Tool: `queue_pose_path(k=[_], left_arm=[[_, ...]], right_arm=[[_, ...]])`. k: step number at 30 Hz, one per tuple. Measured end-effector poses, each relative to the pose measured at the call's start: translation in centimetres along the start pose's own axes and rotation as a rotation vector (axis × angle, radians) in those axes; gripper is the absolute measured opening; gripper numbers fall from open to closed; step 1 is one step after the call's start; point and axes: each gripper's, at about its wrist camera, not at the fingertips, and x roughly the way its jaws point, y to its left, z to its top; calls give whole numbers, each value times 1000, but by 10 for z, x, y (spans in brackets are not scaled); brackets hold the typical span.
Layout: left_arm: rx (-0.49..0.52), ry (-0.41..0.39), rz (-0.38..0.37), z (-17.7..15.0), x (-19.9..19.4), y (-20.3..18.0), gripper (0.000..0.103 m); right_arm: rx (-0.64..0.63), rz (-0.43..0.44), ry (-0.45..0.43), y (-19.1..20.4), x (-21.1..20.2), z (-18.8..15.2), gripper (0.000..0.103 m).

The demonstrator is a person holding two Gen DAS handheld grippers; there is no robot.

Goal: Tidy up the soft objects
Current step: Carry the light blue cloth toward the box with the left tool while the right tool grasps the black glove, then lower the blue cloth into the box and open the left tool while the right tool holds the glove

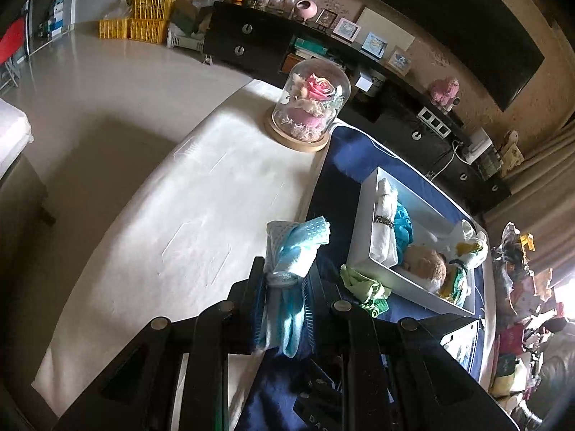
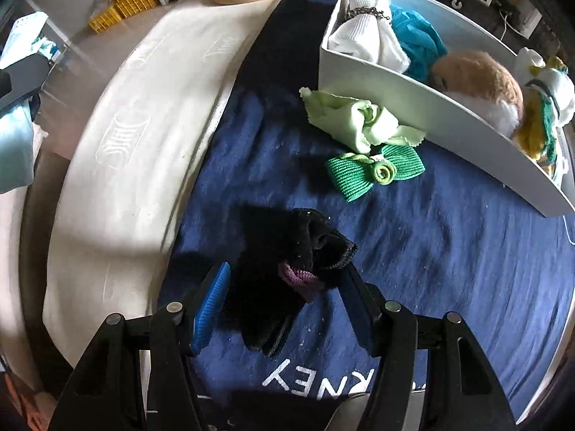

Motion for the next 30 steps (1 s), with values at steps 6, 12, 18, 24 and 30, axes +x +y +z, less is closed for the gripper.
queue_pose_path(k=[6, 12, 18, 24, 30], left_arm=[[9, 5, -5, -1, 2, -2, 17], [16, 11, -7, -3, 3, -7, 17], [13, 11, -9, -4, 4, -7, 17], [15, 12, -6, -4, 4, -8, 17], [26, 14, -4, -5, 6, -9, 17]], right_arm=[[-37, -36, -23, 0, -8, -12, 103], [-58, -38, -32, -4, -8, -8, 103], [-59, -73, -57, -1, -6, -13, 103], [-46, -62, -89, 2, -11, -14, 103], [30, 74, -75, -30, -25, -14, 103]])
